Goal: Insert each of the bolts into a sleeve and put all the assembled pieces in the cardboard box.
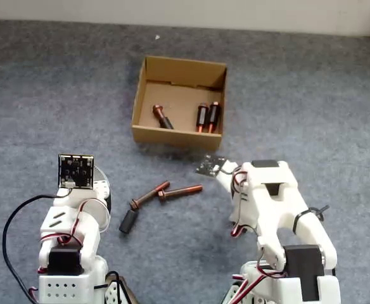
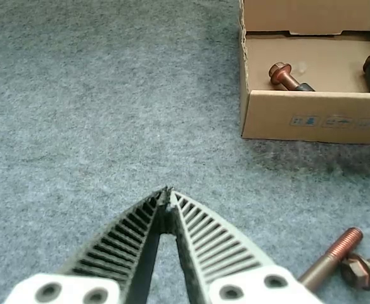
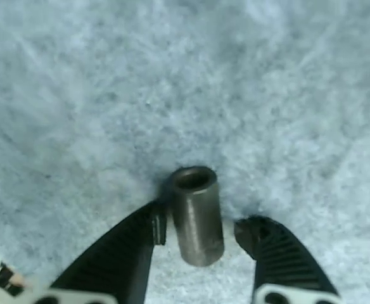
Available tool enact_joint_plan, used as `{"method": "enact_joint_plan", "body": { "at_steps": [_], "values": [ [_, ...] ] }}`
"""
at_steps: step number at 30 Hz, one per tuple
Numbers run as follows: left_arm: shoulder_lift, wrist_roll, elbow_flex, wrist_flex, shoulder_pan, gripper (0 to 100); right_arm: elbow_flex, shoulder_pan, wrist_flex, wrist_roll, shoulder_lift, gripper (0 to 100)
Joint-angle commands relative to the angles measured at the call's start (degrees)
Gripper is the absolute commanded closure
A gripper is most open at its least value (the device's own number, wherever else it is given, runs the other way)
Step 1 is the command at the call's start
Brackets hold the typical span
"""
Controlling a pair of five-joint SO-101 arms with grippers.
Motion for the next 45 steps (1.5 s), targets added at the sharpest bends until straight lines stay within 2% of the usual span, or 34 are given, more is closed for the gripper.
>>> {"method": "enact_joint_plan", "body": {
  "at_steps": [1, 14, 16, 19, 23, 31, 36, 45],
  "values": [
    [-0.48, -0.62, -0.48, -1.32, -0.66, 99, 0.13, 0.04, -5.49, -2.81, -0.13, 84.8],
    [-0.48, -0.62, -0.48, -1.32, -0.66, 99, 0.22, -0.22, -5.14, -3.08, -0.31, 86.8],
    [-0.48, -0.62, -0.48, -1.32, -0.66, 99, 0.13, -0.75, -4.7, -3.08, -0.31, 91.1],
    [-0.48, -0.62, -0.57, -1.32, -0.66, 99, -0.75, -2.95, 0.92, -3.08, -0.57, 99.8],
    [-0.48, -0.62, -0.57, -1.32, -0.66, 99, -3.47, -5.49, 7.96, -3.78, -6.81, 99.3],
    [-0.48, -0.62, -0.92, -1.32, -0.66, 99, -3.38, -9.45, 9.01, -22.68, -27.56, 99.3],
    [-0.4, -3.87, -3.82, -0.79, -0.57, 99, -3.3, -11.3, 8.4, -33.76, -34.86, 99.3],
    [-0.22, -3.96, -17.45, 11.08, 1.8, 98, 9.01, -6.2, -9.89, -49.23, -36.18, 99.3]
  ]
}}
